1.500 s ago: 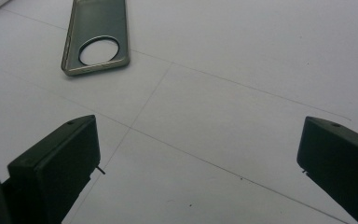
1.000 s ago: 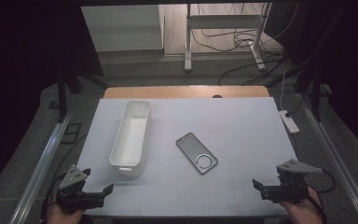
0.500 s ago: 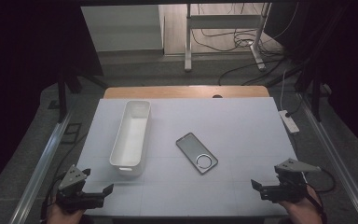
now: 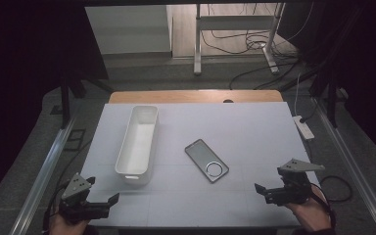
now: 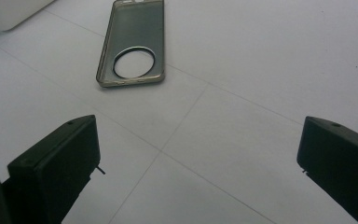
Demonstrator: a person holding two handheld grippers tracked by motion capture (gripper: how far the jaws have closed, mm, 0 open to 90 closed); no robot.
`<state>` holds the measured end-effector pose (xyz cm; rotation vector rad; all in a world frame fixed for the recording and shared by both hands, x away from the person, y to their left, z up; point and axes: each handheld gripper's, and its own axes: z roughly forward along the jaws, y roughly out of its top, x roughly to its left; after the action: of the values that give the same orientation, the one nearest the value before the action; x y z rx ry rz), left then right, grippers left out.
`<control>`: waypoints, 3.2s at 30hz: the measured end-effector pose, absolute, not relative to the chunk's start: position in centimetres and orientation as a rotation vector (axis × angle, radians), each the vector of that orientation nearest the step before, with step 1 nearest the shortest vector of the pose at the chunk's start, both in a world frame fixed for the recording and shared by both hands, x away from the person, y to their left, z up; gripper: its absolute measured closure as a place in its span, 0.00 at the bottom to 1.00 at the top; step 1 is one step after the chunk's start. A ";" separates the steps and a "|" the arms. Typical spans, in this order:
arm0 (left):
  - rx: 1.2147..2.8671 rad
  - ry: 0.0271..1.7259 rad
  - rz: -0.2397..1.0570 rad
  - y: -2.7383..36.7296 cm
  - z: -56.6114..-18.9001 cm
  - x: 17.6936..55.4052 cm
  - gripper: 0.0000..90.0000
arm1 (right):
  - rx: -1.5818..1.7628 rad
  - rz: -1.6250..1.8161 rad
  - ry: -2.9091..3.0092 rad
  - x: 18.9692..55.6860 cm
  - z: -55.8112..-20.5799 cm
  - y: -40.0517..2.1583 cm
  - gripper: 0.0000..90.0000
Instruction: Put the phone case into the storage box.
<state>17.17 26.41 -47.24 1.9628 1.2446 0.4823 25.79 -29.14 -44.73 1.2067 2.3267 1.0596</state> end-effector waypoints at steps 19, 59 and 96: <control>1.963 1.246 0.480 26.4 -47.2 17.2 0.02 | 1.133 1.048 2.397 28.0 -44.4 -26.5 0.00; 1.963 1.243 0.480 26.4 -47.3 17.2 0.02 | 0.999 1.061 2.488 34.5 -44.4 -19.2 0.00; 1.969 1.237 0.478 26.4 -47.3 17.3 0.03 | 0.928 1.015 2.556 39.2 -45.4 -12.9 0.00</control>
<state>17.27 26.41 -47.27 1.9690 1.2366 0.4780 39.25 -12.88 -45.37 0.9276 2.5559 1.0147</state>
